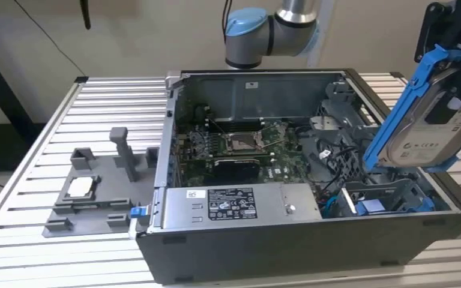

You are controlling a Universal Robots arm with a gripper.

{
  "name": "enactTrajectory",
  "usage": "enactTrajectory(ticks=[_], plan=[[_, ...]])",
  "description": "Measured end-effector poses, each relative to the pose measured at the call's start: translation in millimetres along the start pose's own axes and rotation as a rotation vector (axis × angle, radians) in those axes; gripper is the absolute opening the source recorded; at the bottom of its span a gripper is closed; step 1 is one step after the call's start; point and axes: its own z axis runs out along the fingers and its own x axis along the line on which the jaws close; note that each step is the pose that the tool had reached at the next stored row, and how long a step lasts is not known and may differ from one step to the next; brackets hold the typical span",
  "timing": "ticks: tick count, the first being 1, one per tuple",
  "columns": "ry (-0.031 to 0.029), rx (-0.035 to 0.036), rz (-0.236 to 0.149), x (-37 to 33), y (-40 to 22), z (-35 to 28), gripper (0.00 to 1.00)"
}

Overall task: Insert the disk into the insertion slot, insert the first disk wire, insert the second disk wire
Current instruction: 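Insert the disk into the insertion slot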

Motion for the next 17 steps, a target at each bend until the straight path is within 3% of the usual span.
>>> enactTrajectory(ticks=[4, 11, 17], plan=[[-0.0022, 0.0026, 0.000, 0.1, -0.2, 7.3, 0.32], [-0.0134, 0.0065, 0.000, 0.0, 0.1, 19.9, 0.32], [-0.0178, 0.0112, -0.009, -0.1, -0.3, 30.8, 0.32]])
